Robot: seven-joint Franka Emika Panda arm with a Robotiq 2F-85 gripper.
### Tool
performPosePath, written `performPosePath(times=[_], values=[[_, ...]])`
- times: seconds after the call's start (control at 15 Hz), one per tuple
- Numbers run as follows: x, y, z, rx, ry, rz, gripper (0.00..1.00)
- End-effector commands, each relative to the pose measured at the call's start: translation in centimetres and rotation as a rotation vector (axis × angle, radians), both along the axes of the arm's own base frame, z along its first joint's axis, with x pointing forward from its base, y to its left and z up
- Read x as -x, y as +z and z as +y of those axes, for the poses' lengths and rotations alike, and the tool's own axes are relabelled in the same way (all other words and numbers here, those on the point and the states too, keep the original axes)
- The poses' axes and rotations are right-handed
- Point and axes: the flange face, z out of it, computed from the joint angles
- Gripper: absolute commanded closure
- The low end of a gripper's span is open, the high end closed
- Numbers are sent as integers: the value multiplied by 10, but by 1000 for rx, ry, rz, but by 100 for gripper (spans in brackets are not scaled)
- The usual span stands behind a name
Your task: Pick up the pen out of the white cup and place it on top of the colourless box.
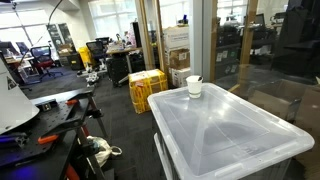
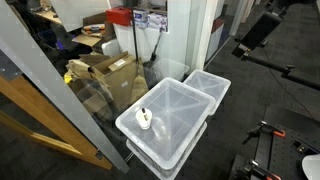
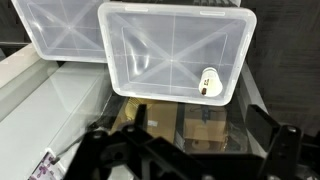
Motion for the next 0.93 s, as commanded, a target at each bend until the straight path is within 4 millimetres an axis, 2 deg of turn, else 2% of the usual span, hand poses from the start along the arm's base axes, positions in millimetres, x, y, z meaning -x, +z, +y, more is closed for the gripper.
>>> performPosePath(times=[0.0, 0.33, 0.87], values=[[-27, -8, -21, -32, 8, -20, 0], [-56, -38, -37, -81, -8, -43, 0], [-100, -93, -42, -107, -37, -115, 0]])
